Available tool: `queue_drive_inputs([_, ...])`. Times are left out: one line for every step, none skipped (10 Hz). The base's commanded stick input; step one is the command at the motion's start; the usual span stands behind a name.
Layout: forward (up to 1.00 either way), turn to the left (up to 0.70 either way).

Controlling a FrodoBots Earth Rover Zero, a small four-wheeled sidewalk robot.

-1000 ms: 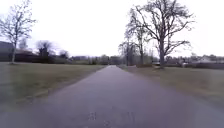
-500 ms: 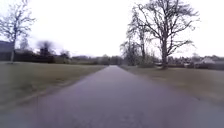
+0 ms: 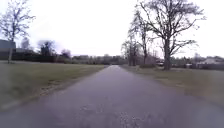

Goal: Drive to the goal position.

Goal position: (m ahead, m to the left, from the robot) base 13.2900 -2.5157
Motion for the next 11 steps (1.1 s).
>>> queue_drive_inputs([1.0,0.0])
queue_drive_inputs([1.0,0.0])
queue_drive_inputs([1.0,0.0])
queue_drive_inputs([1.0,0.0])
queue_drive_inputs([1.0,0.0])
queue_drive_inputs([1.0,0.0])
queue_drive_inputs([1.0,0.0])
queue_drive_inputs([1.0,0.0])
queue_drive_inputs([1.0,0.0])
queue_drive_inputs([1.0,0.0])
queue_drive_inputs([1.0,0.0])
